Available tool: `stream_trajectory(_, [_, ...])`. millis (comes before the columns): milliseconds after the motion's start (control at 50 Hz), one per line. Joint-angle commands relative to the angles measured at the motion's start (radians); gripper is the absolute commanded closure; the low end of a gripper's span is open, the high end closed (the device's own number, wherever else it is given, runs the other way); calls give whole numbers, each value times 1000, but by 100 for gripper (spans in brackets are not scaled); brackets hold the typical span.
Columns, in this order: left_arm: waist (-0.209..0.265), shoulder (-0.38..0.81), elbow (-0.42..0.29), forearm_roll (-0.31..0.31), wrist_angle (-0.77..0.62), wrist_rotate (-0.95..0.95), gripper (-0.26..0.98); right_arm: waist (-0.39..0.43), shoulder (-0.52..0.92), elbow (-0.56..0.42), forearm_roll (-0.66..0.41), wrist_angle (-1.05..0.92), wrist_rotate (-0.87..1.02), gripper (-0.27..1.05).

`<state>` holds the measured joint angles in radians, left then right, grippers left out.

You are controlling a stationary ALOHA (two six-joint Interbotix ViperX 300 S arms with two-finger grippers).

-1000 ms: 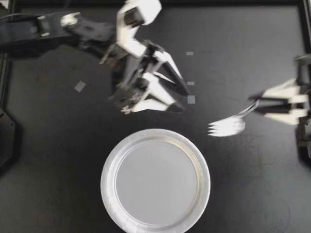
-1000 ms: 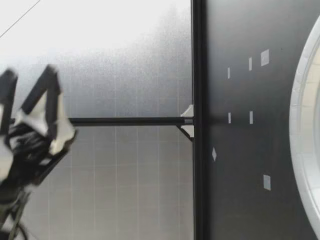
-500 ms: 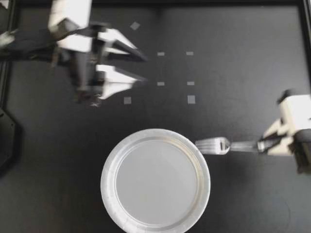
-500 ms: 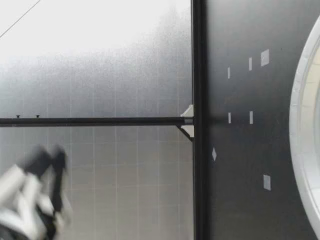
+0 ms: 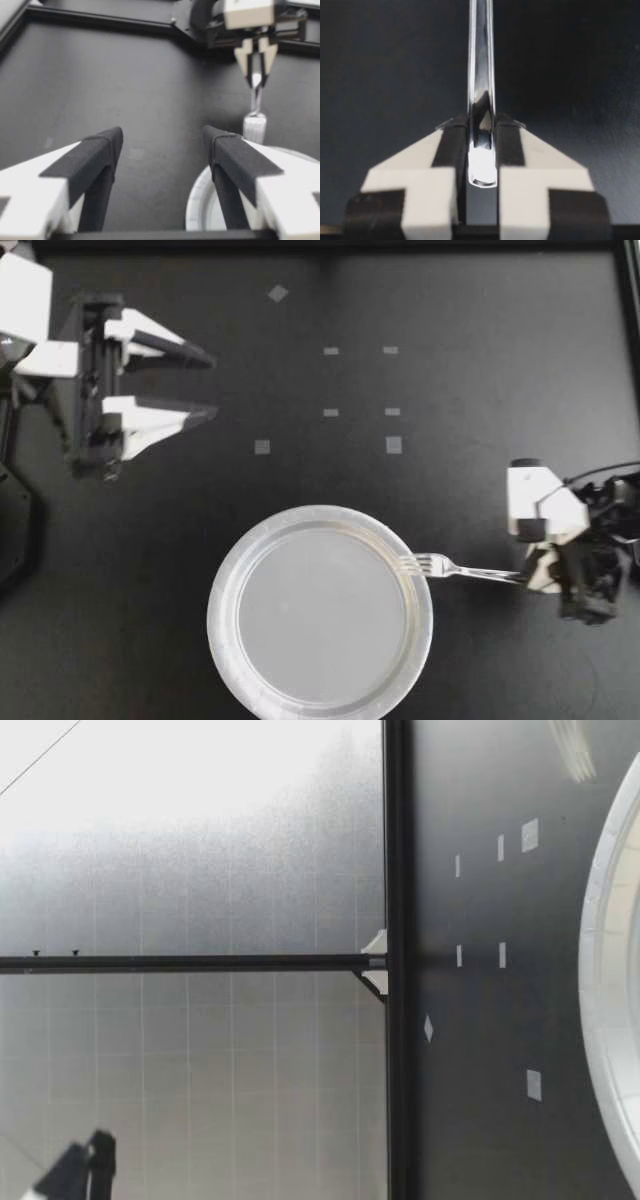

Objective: Pick up the fork and place it on the plate.

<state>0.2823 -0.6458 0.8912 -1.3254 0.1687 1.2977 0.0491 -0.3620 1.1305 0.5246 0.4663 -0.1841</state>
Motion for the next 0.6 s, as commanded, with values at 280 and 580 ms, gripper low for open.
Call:
stream_trajectory(280, [-26,-78,49,-2,-29,3,13,14,163,-75,8,-31,6,69])
stream_trajectory(580, [-25,-141,87,-2,-32,5,13,14,181,-81,11,-29,48,57])
